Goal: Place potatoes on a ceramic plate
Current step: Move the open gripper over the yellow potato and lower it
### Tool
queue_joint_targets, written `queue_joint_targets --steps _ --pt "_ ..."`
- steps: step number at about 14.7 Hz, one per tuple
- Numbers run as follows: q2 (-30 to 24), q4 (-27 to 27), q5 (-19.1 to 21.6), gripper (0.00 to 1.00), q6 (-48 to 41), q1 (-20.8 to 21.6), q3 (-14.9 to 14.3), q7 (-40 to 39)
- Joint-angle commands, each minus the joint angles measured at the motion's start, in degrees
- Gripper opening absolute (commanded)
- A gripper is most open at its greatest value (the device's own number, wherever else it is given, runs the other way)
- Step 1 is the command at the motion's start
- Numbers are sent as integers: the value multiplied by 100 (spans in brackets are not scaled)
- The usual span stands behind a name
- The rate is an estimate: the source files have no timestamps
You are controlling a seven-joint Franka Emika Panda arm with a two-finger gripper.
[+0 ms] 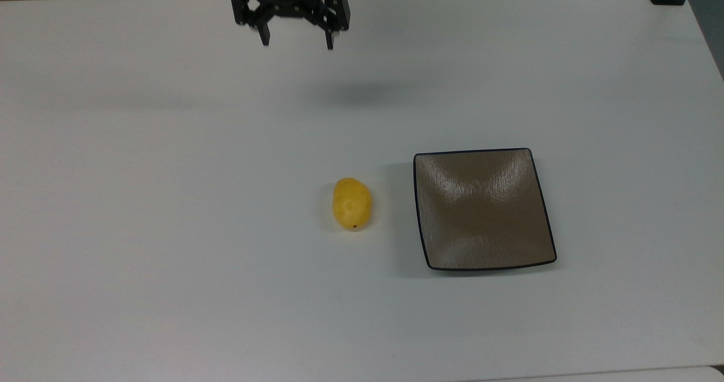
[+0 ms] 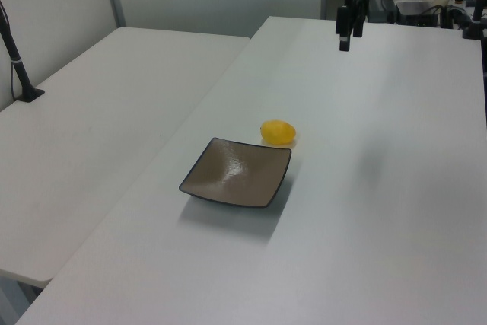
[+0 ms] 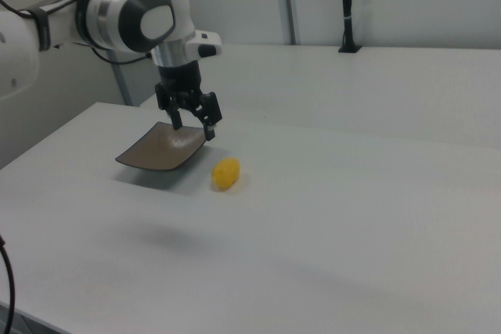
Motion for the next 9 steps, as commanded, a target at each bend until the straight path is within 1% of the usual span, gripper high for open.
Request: queue_joint_targets --steps 1,3,5,7,9 --pt "600 308 -62 100 626 80 33 71" --pt "1013 474 -106 100 1031 167 42 316" --pt "1347 588 -386 100 1303 343 51 536" --pt "1620 642 -641 100 1558 379 77 895" --pt "1831 642 -853 100 1883 361 278 1081"
